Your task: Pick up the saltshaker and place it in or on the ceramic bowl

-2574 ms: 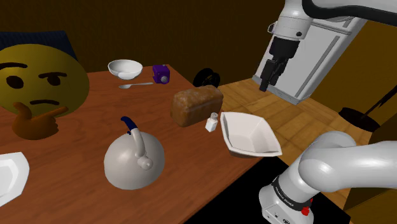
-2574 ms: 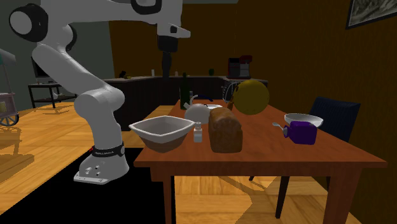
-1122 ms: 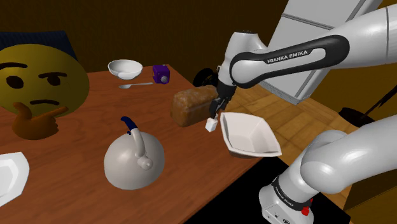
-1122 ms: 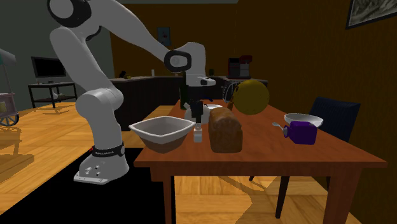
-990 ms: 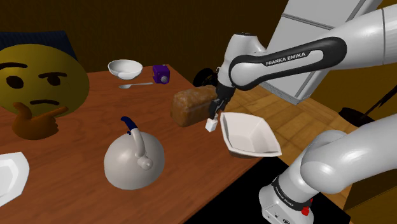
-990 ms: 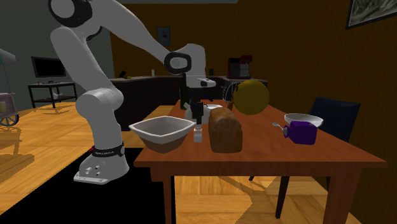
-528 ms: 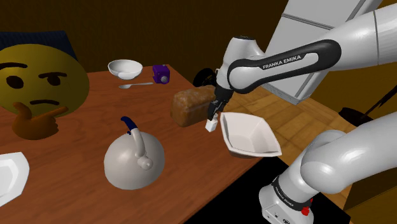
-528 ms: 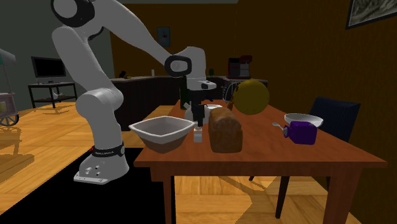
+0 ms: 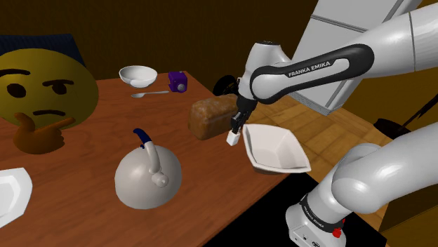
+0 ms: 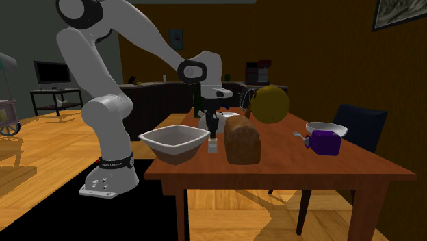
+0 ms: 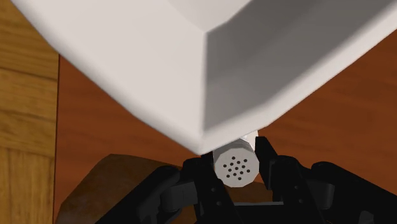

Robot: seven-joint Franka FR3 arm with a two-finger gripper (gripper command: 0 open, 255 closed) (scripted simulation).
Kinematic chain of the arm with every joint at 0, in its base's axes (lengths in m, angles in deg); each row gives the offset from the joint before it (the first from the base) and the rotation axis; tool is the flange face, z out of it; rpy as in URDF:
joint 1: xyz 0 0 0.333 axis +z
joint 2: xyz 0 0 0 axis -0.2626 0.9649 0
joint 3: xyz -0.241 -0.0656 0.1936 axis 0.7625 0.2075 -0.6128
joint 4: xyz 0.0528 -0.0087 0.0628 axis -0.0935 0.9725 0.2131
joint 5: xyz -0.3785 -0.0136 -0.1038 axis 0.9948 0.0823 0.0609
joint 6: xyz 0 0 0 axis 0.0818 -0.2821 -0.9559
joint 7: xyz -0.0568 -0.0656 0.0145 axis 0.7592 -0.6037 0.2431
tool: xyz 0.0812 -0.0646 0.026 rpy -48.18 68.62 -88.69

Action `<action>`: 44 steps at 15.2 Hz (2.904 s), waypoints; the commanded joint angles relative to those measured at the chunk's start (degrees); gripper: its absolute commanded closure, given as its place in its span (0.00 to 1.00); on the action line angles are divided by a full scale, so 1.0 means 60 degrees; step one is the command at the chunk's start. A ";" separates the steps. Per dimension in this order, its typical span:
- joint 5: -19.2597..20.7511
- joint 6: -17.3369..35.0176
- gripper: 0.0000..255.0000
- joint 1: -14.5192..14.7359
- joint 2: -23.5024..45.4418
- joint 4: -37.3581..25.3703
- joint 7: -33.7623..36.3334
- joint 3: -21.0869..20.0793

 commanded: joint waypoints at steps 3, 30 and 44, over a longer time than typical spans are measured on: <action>0.0001 -0.0025 1.00 -0.0002 0.0013 0.0008 -0.0002 0.0002; 0.0033 -0.3593 1.00 -0.0010 -0.1337 -0.2214 -0.0024 0.0133; 0.0121 -0.5672 1.00 -0.0057 -0.3302 -0.2320 -0.0292 0.0435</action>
